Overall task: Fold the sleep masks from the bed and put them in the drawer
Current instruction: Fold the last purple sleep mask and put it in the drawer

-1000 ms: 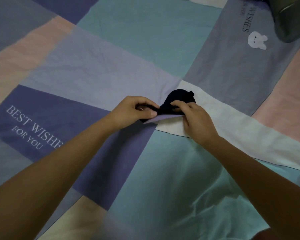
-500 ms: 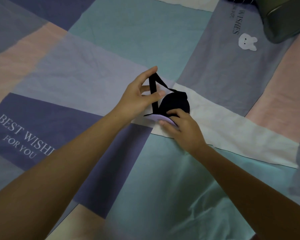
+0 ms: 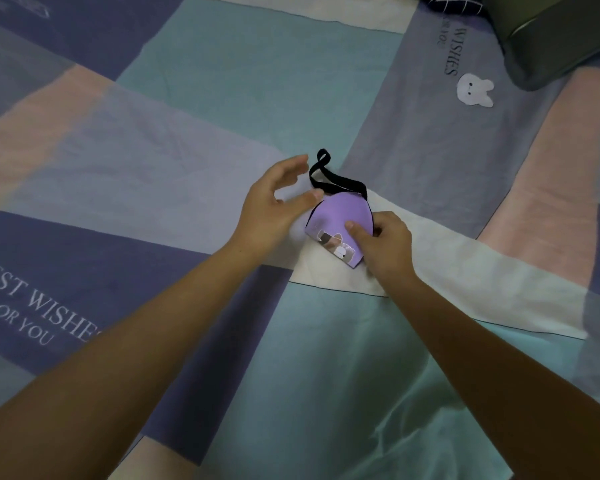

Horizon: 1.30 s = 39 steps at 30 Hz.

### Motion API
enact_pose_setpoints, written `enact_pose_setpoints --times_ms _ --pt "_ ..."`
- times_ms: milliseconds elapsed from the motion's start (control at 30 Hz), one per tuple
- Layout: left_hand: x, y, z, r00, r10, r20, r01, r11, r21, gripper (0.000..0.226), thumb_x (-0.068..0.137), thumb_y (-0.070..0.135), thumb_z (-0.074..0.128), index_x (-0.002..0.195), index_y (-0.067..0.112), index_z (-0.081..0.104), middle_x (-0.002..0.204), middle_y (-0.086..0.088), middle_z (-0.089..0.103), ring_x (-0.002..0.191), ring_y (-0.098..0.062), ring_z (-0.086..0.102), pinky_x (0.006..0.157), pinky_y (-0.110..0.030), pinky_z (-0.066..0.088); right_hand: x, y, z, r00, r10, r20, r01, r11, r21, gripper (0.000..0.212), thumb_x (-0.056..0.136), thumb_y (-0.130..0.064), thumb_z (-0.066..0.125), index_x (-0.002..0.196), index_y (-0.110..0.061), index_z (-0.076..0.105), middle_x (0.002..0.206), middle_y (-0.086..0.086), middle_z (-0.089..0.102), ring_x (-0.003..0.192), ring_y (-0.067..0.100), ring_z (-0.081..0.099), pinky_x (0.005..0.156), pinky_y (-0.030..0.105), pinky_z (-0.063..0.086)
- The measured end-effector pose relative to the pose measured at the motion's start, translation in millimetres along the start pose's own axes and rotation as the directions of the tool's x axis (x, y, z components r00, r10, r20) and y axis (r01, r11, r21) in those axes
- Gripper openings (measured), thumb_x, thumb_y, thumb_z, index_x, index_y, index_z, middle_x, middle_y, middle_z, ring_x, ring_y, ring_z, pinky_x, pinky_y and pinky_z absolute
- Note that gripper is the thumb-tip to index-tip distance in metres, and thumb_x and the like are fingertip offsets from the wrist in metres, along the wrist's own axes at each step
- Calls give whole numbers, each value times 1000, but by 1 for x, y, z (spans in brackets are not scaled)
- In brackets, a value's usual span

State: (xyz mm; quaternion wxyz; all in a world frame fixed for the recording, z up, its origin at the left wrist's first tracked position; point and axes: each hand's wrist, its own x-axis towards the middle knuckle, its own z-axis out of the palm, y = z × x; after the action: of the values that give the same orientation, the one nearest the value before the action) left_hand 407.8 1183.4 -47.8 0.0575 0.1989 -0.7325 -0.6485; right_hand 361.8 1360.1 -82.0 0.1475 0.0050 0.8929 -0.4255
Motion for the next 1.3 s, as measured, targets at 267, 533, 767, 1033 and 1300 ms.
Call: enact_pose_setpoints --times_ms 267,533,767,1033,1300 --pt "6 -37 19 917 -395 53 378 903 204 56 72 30 81 118 14 53 99 2 64 95 -14 62 77 -19 43 13 9 -1 995 99 -23 -99 995 15 49 74 -15 79 118 -9 56 106 5 63 88 18 61 79 26 47" --pt "1 -23 41 879 -470 77 474 847 -241 31 79 15 74 105 1 64 101 -17 69 90 -26 67 87 -36 55 14 -13 -3 944 275 180 -328 821 467 23 77 2 73 96 -1 60 101 20 69 77 21 66 68 26 57" --pt "23 8 15 927 -373 32 367 891 -268 7 87 23 66 92 20 63 92 0 69 80 -13 65 59 -26 55 17 -34 -21 999 -15 -53 35 915 403 67 76 1 69 134 -16 40 139 2 41 126 15 42 104 29 39" --pt "28 23 -27 902 -373 218 400 911 -99 19 82 30 70 69 23 58 71 12 69 62 0 64 52 -15 49 20 -45 -27 950 -297 96 267 932 244 19 79 -4 73 97 -9 71 110 9 62 105 22 55 86 21 45" --pt "23 12 -43 915 -388 112 400 910 -108 24 82 37 70 66 25 57 65 17 66 59 3 62 50 -13 49 0 -50 -29 968 -34 249 -123 801 585 11 88 -10 63 86 -14 73 80 -3 72 78 5 65 78 19 49"
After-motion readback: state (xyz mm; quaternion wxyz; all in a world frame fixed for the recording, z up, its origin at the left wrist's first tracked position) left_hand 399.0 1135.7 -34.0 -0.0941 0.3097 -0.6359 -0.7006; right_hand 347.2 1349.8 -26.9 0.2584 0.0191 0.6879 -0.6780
